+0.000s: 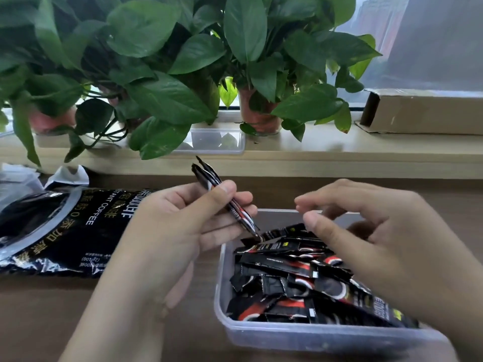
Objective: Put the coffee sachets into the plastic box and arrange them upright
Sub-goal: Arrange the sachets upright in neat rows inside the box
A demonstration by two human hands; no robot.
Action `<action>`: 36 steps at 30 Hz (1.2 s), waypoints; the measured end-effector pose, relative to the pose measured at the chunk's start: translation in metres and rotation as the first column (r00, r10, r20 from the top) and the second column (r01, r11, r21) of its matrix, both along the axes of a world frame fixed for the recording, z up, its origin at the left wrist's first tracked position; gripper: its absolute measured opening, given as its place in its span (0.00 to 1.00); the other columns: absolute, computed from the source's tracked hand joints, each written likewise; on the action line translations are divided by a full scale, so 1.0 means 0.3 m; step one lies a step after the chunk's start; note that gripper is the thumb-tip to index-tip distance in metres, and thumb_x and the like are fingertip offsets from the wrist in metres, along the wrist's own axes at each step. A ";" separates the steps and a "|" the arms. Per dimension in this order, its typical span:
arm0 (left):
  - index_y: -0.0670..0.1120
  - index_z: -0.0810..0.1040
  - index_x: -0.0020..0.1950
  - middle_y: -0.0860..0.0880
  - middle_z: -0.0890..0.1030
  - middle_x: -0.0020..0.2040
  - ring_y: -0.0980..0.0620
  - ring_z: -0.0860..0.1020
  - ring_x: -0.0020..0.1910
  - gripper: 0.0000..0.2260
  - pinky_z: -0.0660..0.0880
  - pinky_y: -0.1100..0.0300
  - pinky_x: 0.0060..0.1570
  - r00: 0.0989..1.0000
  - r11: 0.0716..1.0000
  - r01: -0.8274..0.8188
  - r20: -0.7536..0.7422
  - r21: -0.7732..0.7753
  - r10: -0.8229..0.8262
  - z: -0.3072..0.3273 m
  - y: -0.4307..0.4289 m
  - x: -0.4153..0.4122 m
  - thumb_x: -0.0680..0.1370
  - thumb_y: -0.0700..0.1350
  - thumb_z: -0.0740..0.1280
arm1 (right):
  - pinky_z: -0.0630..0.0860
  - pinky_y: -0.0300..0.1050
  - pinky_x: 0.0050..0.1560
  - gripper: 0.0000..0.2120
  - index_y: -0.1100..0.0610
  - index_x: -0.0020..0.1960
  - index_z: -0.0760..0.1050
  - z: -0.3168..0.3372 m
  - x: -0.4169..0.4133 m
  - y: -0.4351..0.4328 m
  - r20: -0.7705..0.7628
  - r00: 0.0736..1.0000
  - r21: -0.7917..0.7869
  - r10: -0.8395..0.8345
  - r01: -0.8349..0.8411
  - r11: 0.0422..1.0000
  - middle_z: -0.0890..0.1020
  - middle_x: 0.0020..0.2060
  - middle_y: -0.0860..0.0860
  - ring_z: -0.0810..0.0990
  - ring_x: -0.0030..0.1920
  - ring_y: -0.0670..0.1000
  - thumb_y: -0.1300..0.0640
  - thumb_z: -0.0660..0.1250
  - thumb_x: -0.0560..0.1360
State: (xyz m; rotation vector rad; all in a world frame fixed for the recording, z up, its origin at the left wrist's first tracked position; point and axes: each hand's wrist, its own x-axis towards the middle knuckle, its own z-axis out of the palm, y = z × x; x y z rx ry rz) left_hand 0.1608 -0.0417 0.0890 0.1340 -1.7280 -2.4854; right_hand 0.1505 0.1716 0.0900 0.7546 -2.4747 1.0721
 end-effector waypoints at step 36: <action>0.37 0.83 0.46 0.40 0.88 0.42 0.44 0.88 0.43 0.07 0.84 0.56 0.42 0.993 0.963 0.104 0.082 -0.247 -0.086 -0.046 0.006 0.001 0.73 0.40 0.72 | 0.77 0.41 0.33 0.05 0.46 0.42 0.84 0.011 -0.034 0.018 0.201 0.977 -0.018 -0.071 0.076 0.997 0.85 0.30 0.44 0.81 0.29 0.50 0.47 0.74 0.68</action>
